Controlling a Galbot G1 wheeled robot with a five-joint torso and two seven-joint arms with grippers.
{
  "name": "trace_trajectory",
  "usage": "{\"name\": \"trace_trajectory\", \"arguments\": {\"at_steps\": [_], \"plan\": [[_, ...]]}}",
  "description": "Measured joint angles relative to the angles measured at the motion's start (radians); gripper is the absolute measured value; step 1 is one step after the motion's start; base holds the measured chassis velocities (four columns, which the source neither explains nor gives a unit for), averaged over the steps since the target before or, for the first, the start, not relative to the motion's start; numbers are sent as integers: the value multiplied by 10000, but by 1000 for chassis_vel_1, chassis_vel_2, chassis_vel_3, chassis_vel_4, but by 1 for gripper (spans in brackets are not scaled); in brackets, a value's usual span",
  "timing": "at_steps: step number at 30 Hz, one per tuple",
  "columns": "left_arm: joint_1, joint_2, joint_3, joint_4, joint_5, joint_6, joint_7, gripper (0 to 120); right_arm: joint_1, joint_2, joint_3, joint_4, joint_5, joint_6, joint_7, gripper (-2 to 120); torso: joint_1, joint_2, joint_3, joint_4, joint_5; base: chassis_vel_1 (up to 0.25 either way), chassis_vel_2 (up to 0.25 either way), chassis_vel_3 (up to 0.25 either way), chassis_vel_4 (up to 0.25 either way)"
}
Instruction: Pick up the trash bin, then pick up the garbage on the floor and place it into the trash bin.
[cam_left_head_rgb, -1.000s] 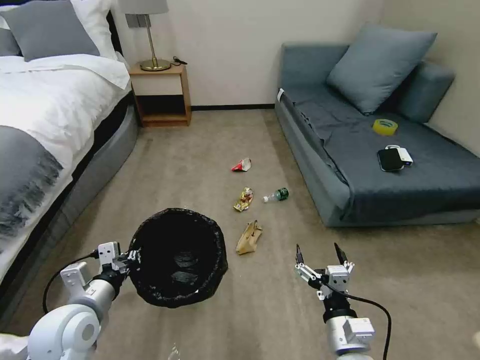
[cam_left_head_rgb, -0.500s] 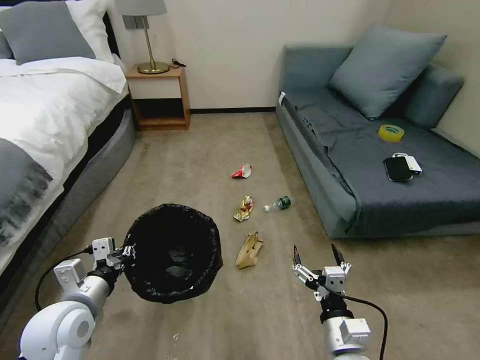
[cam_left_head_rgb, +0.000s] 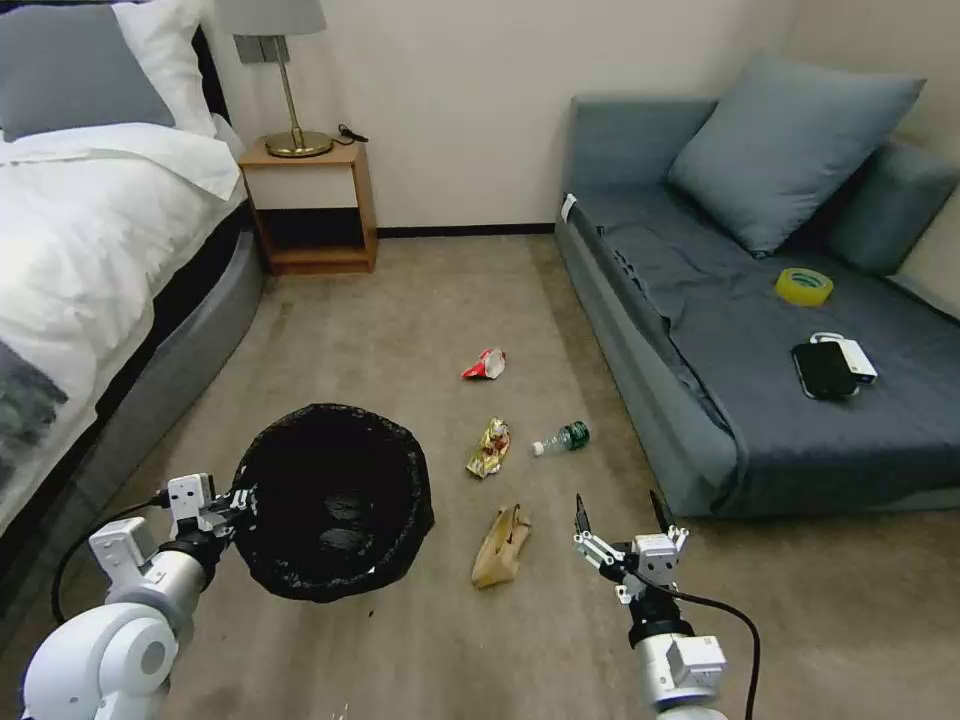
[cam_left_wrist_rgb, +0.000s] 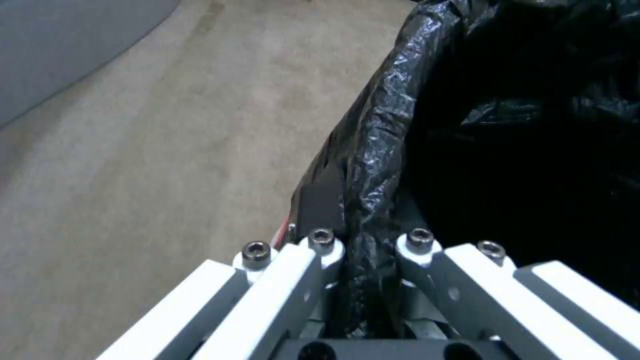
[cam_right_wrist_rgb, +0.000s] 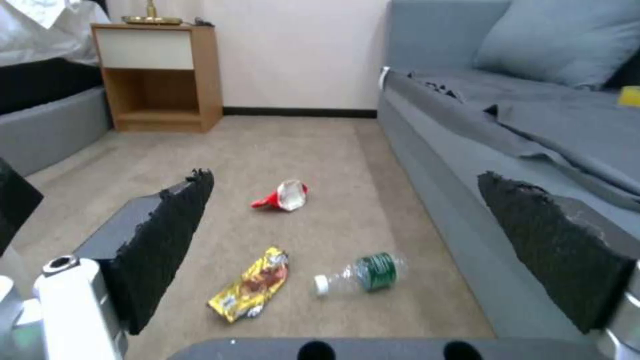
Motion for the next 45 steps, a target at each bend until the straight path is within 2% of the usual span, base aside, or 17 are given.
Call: {"name": "trace_trajectory", "arguments": {"at_steps": [10, 14, 17, 19, 21, 24, 25, 29, 30, 34, 35, 39, 42, 45], "plan": [[-17, 3, -37, 149, 100, -44, 9, 4, 231, -135, -322, -624, -122, 99, 69, 100, 1, 0, 2, 0, 1, -174, 177, 164, -172], [-45, 126, -38, 220, 119, -45, 39, 4, 467, -406, -628, -880, 276, -276, 170, 100, 1, 0, 2, -2, 1, -77, 78, 71, -68], [2, 158, -40, 225, 173, -44, 73, 4, 1108, -1015, -1392, -1182, 1216, -1609, 782, 100, 0, 0, 1, 1, 0, 0, 0, 0, 0], [13, 157, -42, 221, 183, -43, 80, 3, 1244, -1141, -1575, -1249, 1418, -1859, 929, 100, 0, 0, 1, 2, 1, 0, 0, 0, 0], [39, 147, -57, 180, 208, -42, 102, 3, 1643, -1503, -2036, -1426, 2000, -2609, 1373, 100, 0, 0, 1, 1, 2, 0, 0, 0, 0], [58, 129, -102, 149, 218, -42, 144, 3, 2383, -2093, -2801, -1654, 3537, -4068, 2398, 100, 0, 0, 1, 2, 2, 0, 0, 0, 0], [58, 129, -102, 149, 218, -42, 144, 3, 2383, -2093, -2801, -1654, 3537, -4068, 2398, 100, 0, 0, 1, 2, 2, 0, 0, 0, 0], [12, 110, -217, 226, 231, -56, 215, 3, 3741, -2945, -3979, -2056, 6515, -6015, 4246, 100, 1, 0, 1, -1, 1, 0, 0, 0, 0], [12, 110, -217, 226, 231, -56, 215, 3, 3741, -2945, -3979, -2056, 6515, -6015, 4246, 100, 1, 0, 1, -1, 1, 0, 0, 0, 0], [-17, 11, -348, 301, 237, -57, 240, 3, 5365, -3171, -5070, -2729, 9562, -7319, 6067, 100, 1, 0, 2, 1, 1, 0, 0, 0, 0], [-17, 11, -348, 301, 237, -57, 240, 3, 5365, -3171, -5070, -2729, 9562, -7319, 6067, 100, 1, 0, 2, 1, 1, 0, 0, 0, 0], [10, -114, -517, 393, 238, -57, 267, 3, 6988, -2792, -5687, -3980, 12771, -8423, 7924, 100, 1, 0, 2, 2, 0, 0, 0, 0, 0], [-12, -116, -616, 545, 224, -57, 290, 3, 7372, -2703, -5811, -4647, 13411, -8689, 8381, 100, 1, 0, 2, 1, -1, 0, 0, 0, 0], [-23, -126, -639, 638, 223, -77, 313, 3, 7452, -2661, -5799, -5146, 13445, -8710, 8373, 100, 0, -1, 2, 1, 0, 0, 0, 0, 0]]}}
